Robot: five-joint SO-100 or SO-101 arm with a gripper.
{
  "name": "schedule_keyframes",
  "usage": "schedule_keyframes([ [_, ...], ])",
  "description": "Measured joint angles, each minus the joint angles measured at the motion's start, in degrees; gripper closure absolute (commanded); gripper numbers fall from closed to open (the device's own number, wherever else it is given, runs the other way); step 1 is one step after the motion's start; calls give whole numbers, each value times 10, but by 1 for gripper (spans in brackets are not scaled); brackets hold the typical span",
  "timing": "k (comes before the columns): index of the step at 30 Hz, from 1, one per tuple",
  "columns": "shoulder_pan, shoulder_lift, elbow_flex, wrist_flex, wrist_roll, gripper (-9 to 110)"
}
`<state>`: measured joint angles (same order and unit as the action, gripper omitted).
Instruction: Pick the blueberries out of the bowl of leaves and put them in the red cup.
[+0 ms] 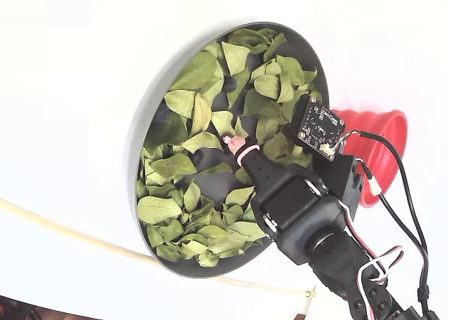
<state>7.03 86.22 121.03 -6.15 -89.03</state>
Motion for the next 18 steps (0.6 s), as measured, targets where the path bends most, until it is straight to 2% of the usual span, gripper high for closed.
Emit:
schedule_keyframes([
  [18,0,-24,-7,-12,0,86],
])
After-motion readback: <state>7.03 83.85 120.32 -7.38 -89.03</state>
